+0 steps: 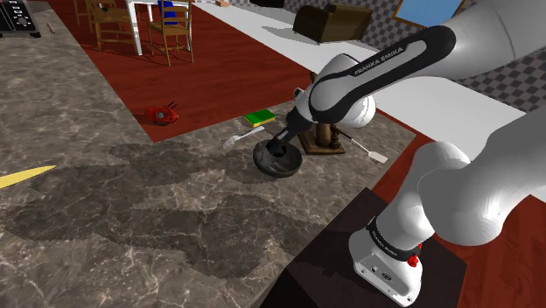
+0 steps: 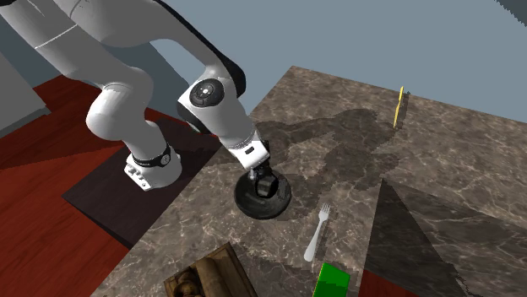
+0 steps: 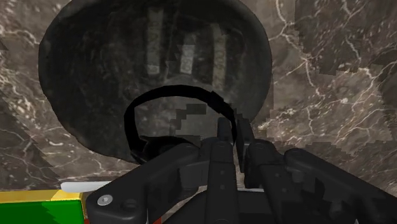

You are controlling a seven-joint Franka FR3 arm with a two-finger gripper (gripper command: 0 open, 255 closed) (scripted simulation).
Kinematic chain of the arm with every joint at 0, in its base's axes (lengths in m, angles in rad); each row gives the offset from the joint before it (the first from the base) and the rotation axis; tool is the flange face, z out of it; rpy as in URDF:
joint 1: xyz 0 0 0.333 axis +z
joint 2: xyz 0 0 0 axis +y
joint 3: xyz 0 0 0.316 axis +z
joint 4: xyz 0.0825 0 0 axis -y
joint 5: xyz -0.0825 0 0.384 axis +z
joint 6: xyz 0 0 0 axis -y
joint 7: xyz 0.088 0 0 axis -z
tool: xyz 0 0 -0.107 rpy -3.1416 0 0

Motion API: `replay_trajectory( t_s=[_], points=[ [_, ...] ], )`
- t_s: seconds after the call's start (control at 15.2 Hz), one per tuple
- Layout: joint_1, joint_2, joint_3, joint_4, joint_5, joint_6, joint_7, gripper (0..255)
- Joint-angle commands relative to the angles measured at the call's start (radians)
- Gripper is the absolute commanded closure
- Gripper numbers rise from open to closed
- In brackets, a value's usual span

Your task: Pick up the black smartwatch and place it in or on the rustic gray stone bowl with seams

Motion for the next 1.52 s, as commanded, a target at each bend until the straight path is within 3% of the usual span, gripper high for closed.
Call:
replay_trajectory(
  t_s=[0.0,0.07,0.59,0.66,0.99,1.12,1.25,1.45],
  points=[
    [0.041,0.033,-0.033,-0.001,0.047,0.035,-0.044,255],
    [0.062,0.048,-0.049,-0.001,0.072,0.050,-0.066,255],
    [0.062,0.048,-0.049,-0.001,0.071,0.050,-0.065,255],
    [0.062,0.048,-0.049,-0.001,0.071,0.050,-0.065,0],
    [0.062,0.048,-0.049,-0.001,0.071,0.050,-0.065,0],
    [-0.052,-0.053,0.017,-0.018,-0.053,-0.037,0.024,0],
    [-0.127,-0.138,0.058,-0.022,-0.121,-0.123,0.072,0],
    [-0.128,-0.138,0.060,-0.022,-0.120,-0.123,0.071,0]
  ],
)
